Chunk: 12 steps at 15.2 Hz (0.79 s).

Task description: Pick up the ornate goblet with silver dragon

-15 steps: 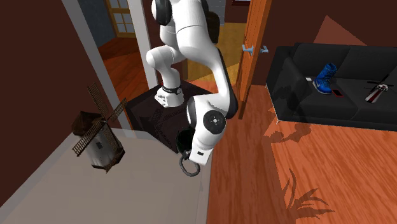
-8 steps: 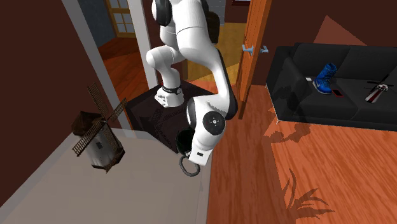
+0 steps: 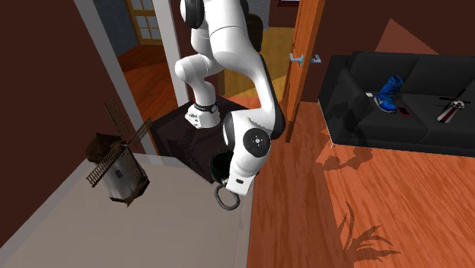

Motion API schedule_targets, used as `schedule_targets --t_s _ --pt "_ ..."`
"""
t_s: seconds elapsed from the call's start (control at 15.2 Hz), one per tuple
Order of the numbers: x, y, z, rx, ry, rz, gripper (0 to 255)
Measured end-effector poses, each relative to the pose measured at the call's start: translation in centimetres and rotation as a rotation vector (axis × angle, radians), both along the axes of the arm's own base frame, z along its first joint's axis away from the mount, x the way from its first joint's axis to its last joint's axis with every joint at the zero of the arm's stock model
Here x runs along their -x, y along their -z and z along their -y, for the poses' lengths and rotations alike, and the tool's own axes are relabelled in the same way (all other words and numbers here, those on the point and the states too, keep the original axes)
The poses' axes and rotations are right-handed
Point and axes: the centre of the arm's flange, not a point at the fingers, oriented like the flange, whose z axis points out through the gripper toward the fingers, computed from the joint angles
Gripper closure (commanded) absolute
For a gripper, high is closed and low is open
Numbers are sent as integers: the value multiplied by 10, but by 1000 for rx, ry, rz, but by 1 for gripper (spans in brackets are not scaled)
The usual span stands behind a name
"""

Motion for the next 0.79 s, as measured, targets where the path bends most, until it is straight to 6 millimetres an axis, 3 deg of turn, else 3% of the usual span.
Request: schedule_targets --t_s 0.79 --pt "0 -60 0 0 0 0 255"
